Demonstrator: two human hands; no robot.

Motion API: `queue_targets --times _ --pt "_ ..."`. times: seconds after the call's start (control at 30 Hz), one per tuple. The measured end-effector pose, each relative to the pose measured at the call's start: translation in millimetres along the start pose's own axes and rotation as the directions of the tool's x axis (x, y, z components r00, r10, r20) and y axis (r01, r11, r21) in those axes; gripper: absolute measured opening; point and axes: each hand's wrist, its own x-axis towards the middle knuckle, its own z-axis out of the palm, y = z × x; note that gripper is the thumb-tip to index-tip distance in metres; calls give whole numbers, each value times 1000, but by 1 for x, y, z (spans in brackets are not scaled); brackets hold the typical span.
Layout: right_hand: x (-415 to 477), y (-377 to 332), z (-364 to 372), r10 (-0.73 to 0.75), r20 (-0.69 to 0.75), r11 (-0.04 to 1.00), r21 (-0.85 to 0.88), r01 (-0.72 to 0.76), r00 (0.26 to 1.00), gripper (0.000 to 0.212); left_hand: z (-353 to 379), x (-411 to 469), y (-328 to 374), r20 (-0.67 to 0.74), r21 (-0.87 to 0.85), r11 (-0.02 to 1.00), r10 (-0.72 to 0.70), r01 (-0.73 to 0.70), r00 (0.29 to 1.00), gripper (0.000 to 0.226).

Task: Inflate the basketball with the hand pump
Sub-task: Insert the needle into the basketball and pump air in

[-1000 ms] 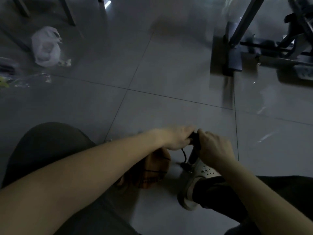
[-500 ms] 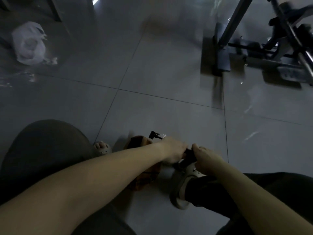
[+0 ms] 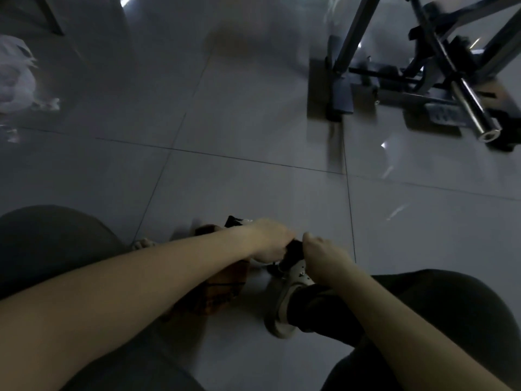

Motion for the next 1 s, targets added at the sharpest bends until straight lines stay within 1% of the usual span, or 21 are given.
queue_targets --times 0.1,0.2,0.3,0.37,0.4,0.43,0.47,0.5,0.53,0.57,0.6,0.63,0.67,0.7,0.77,0.8,0.9,0.93,1.0 --pt "13 -3 16 -22 57 1000 7 21 998 25 23 8 -10 1 6 1000 -17 17 1000 9" --pt "26 -3 25 -13 124 1000 0 13 992 30 42 16 -13 -31 -6 999 -31 31 999 14" --pt "31 1 18 -14 122 999 -30 18 992 35 42 21 -12 -88 6 999 -37 37 995 23" --pt "24 -2 13 -25 149 999 -42 32 989 36 39 20 -11 -89 40 998 -39 43 995 23" --pt "21 -4 10 -36 134 999 -20 39 990 34 36 19 -12 -75 74 996 -50 56 996 21" --pt "17 -5 5 -47 77 998 31 45 996 32 28 17 -13 -64 102 993 -56 62 996 20" --pt "13 -5 -1 -39 -24 993 109 41 999 30 14 14 -14 -86 104 992 -61 69 994 20" --pt "7 -3 -10 -14 -147 978 206 44 989 29 -5 8 -15 -134 76 994 -64 75 989 19" --pt "2 1 -19 8 -275 958 278 72 961 27 -26 1 -15 -180 45 996 -67 76 981 18" --pt "-3 5 -29 -4 -380 952 282 120 925 23 -47 -6 -15 -216 31 997 -57 65 975 16" --pt "-9 10 -35 -41 -438 961 228 155 898 19 -63 -11 -14 -239 41 998 -37 48 970 14" --pt "-14 13 -39 -78 -450 972 166 169 890 16 -70 -14 -12 -243 72 997 -14 32 970 14" --pt "-19 13 -39 -91 -421 981 117 154 902 16 -70 -17 -8 -226 107 994 -2 27 974 16" --pt "-23 9 -33 -96 -355 987 88 135 930 19 -60 -16 -2 -183 135 990 -4 29 983 18" --pt "-24 1 -13 -85 -197 994 58 98 977 29 -25 -10 8 -88 106 994 -19 28 996 17" --pt "-21 -1 -3 -77 -158 995 49 86 985 33 -10 -7 9 -79 68 997 -24 29 997 16" --pt "-4 0 12 -65 -160 996 55 75 985 42 12 0 0 -178 -34 999 -22 16 984 19" --pt "2 1 17 -66 -145 996 56 75 987 43 18 4 -4 -197 -37 999 -17 9 980 21" --pt "11 2 28 -64 -82 996 62 69 995 41 31 11 -5 -186 -8 1000 -25 24 982 23"
